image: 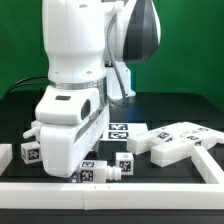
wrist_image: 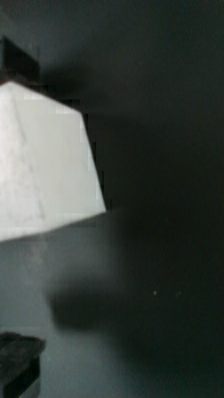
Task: Assemble chair
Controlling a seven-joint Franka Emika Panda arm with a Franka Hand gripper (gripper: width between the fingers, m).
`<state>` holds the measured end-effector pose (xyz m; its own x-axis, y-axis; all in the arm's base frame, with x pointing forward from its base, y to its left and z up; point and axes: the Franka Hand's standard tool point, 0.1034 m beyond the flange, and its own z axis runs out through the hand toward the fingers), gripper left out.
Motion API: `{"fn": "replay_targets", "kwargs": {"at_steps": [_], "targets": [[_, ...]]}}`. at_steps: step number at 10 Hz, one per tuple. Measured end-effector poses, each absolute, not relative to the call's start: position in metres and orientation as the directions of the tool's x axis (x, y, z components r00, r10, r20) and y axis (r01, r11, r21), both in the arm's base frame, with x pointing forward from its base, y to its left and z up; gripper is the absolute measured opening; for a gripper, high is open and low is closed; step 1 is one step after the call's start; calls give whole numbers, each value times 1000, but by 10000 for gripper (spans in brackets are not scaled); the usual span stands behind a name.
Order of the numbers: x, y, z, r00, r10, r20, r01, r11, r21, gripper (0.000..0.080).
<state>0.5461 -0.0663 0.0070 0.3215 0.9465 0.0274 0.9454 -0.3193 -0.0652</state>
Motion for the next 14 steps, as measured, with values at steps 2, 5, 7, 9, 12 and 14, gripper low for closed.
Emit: {"fn": "replay_targets", "kwargs": {"at_steps": [2,5,7,9,12,14], "targets": [[546,-66,7,322,946,27,945,-319,-67,637],[550,-73,17,297,955,23,953,-295,-70,278],[552,-86,47,221,975,24,974,-220,-47,282],[534,-85,67,104,994,25,993,-102,-53,282],[516,-85,70,33,999,28,998,-32,-55,284],[515,-85,69,34,999,28,998,-32,-57,284]]}}
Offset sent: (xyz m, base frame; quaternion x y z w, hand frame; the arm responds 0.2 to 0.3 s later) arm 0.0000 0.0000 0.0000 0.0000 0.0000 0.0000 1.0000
